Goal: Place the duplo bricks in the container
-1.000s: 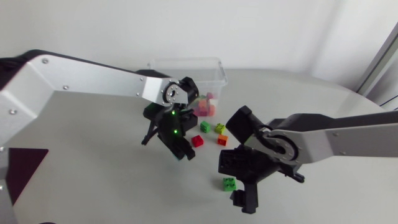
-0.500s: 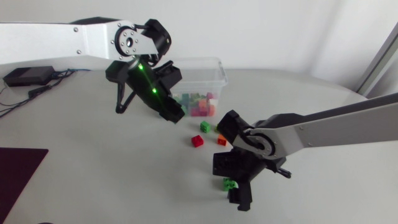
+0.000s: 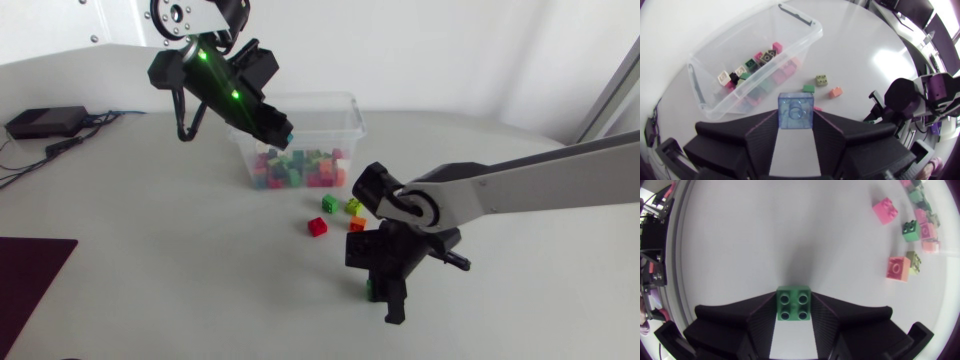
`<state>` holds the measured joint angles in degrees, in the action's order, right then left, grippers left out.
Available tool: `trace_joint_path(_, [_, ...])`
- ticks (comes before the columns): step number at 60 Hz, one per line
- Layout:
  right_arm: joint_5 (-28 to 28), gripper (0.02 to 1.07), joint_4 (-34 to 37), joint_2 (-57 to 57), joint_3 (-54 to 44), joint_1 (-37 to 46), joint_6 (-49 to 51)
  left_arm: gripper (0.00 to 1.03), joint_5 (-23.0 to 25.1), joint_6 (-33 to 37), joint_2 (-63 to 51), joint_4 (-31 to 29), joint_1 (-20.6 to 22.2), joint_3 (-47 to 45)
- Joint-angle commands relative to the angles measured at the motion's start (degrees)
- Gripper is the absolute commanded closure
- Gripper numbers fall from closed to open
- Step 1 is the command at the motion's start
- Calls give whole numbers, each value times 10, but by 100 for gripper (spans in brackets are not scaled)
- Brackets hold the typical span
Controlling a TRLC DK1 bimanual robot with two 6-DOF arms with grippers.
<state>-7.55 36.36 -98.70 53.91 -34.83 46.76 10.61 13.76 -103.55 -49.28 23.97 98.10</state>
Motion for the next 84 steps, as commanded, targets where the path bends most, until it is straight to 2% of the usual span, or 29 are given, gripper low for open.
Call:
trace_joint_path(1, [-5, 90, 24, 14, 23, 11, 10, 64, 8, -24, -28, 11, -11, 38])
trace_joint_path(16, [-22, 90, 77, 67, 89, 39, -11, 63, 12, -64, -69, 48, -31, 98])
trace_joint_path(23, [-48, 91, 86, 75, 130, 59, -24, 63, 12, -76, -88, 62, -37, 117])
trace_joint_path(32, [-65, 91, 88, 76, 172, 81, -42, 62, 11, -88, -112, 98, -42, 128])
trace_joint_path(49, [-86, 91, 86, 70, 222, 103, -69, 60, 6, -112, -170, 111, -61, 186])
trace_joint_path(51, [-88, 91, 86, 68, 228, 105, -72, 57, -1, -116, -171, 119, -63, 186])
trace_joint_path(55, [-96, 91, 78, 61, 249, 111, -90, 38, -24, -120, -173, 134, -64, 184])
trace_joint_path(57, [-97, 91, 75, 57, 258, 114, -98, 32, -36, -119, -170, 143, -63, 176])
trace_joint_path(59, [-97, 91, 71, 52, 268, 115, -105, 17, -38, -117, -162, 153, -61, 164])
trace_joint_path(61, [-97, 91, 63, 47, 277, 115, -113, 8, -39, -115, -152, 165, -59, 149])
trace_joint_path(63, [-97, 91, 58, 41, 286, 116, -120, 4, -39, -111, -141, 177, -59, 133])
trace_joint_path(70, [-101, 91, 37, 25, 315, 117, -145, 4, -44, -91, -88, 209, -59, 77])
trace_joint_path(84, [-113, 91, 20, -33, 404, 131, -192, 5, -44, -26, 14, 208, -55, -20])
